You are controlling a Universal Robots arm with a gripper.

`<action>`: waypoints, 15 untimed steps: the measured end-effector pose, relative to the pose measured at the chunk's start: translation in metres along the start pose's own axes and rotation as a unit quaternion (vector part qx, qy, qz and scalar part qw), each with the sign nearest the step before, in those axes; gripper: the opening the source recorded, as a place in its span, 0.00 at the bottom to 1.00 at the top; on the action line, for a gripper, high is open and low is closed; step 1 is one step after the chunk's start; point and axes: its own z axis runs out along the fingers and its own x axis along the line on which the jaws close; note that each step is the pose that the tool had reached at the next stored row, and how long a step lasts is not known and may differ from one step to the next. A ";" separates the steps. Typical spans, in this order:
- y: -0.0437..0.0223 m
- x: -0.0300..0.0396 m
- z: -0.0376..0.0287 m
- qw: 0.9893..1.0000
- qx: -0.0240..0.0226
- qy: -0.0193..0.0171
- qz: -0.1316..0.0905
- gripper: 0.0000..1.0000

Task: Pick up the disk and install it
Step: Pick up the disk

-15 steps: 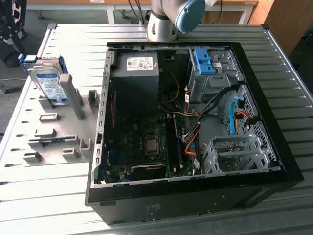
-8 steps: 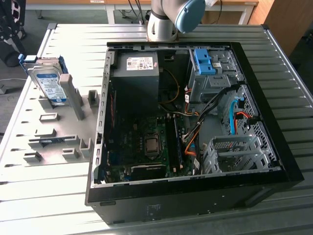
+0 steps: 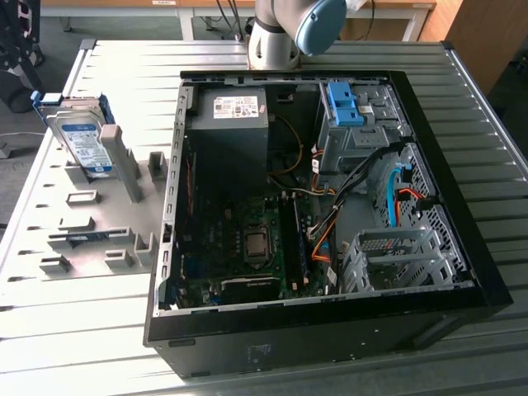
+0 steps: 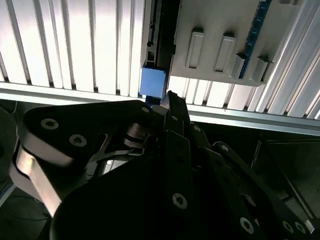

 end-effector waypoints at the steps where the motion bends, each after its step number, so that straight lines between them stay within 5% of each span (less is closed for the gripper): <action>1: 0.0000 0.0000 0.0001 1.000 0.000 0.000 -0.009 0.11; 4: 0.0000 0.0000 0.0006 0.999 0.000 0.001 -0.036 0.11; 6: 0.0000 0.0000 0.0006 0.999 -0.001 -0.002 -0.046 0.11; 10: 0.0000 0.0001 0.0013 0.998 0.014 -0.010 -0.053 0.11; 15: 0.0000 0.0000 0.0024 0.995 0.013 -0.008 -0.094 0.11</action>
